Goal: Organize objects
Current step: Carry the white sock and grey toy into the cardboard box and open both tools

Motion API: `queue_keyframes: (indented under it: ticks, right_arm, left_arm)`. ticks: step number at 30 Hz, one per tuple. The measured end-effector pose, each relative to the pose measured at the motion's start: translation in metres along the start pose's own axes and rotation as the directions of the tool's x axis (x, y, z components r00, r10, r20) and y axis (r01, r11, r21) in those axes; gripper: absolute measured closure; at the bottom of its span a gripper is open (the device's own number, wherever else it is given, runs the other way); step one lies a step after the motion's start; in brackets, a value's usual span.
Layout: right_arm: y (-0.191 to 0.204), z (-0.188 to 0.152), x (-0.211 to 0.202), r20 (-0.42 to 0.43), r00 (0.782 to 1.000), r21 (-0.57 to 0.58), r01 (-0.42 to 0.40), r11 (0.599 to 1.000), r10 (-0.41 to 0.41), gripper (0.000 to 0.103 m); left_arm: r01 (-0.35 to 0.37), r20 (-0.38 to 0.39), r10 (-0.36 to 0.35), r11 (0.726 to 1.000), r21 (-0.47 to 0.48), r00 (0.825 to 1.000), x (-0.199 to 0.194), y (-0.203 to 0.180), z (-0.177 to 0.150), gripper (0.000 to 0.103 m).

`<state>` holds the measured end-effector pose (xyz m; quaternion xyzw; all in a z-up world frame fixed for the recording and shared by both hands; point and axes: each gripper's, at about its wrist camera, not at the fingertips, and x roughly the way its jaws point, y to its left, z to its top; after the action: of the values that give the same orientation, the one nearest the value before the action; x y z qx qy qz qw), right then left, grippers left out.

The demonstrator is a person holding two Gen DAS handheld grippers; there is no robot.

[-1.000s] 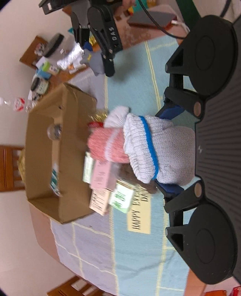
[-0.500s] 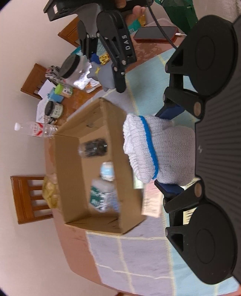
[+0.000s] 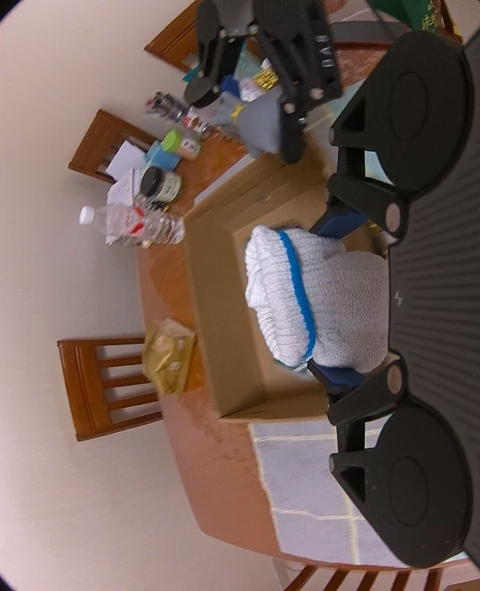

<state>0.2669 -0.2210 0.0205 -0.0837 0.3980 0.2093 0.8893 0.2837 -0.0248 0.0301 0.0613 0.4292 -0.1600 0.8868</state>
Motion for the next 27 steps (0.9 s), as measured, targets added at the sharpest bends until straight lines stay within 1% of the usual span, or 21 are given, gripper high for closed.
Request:
queue_keyframes:
  ticks: [5, 6, 7, 9, 11, 14, 22, 25, 26, 27]
  right_arm:
    - [0.002, 0.011, 0.014, -0.015, 1.000, 0.015, 0.014, 1.000, -0.014, 0.023]
    - [0.003, 0.012, 0.017, -0.024, 1.000, 0.016, 0.020, 1.000, -0.020, 0.018]
    - [0.004, 0.012, 0.018, -0.029, 0.999, 0.016, 0.026, 1.000, -0.026, 0.010]
    - [0.007, 0.012, 0.015, -0.011, 0.999, 0.017, 0.040, 0.999, -0.039, 0.000]
    - [0.008, 0.011, 0.011, 0.007, 0.999, 0.022, 0.047, 0.999, -0.047, 0.000]
    - [0.008, 0.009, 0.006, 0.006, 0.998, 0.044, 0.063, 0.997, -0.064, 0.000]
    - [0.001, -0.004, -0.006, -0.027, 0.991, 0.101, 0.134, 0.986, -0.132, 0.000]
    - [-0.004, -0.007, -0.010, -0.037, 0.987, 0.129, 0.163, 0.978, -0.159, 0.000]
    - [-0.005, -0.008, -0.011, -0.040, 0.985, 0.138, 0.172, 0.975, -0.168, 0.000]
    - [-0.006, -0.009, -0.012, -0.043, 0.983, 0.151, 0.182, 0.972, -0.178, 0.000]
  left_arm:
    - [-0.012, 0.016, 0.011, 1.000, 0.008, 1.000, 0.014, 0.013, 0.021, 0.035]
    - [-0.013, 0.016, 0.013, 1.000, 0.010, 1.000, 0.017, 0.014, 0.025, 0.035]
    - [-0.012, 0.014, 0.011, 1.000, 0.011, 1.000, 0.021, 0.016, 0.029, 0.035]
    - [-0.009, 0.014, 0.008, 1.000, 0.009, 1.000, 0.026, 0.020, 0.035, 0.035]
    - [-0.008, 0.012, 0.007, 1.000, 0.014, 1.000, 0.033, 0.022, 0.040, 0.035]
    - [-0.003, 0.004, 0.003, 1.000, 0.017, 1.000, 0.045, 0.026, 0.048, 0.035]
    - [0.013, -0.030, -0.011, 0.999, 0.043, 0.999, 0.081, 0.035, 0.068, 0.035]
    - [0.005, -0.039, -0.003, 0.998, 0.060, 0.999, 0.095, 0.038, 0.075, 0.034]
    - [-0.002, -0.039, 0.004, 0.998, 0.066, 0.999, 0.100, 0.040, 0.077, 0.033]
    - [-0.009, -0.039, 0.012, 0.997, 0.072, 0.999, 0.104, 0.041, 0.078, 0.026]
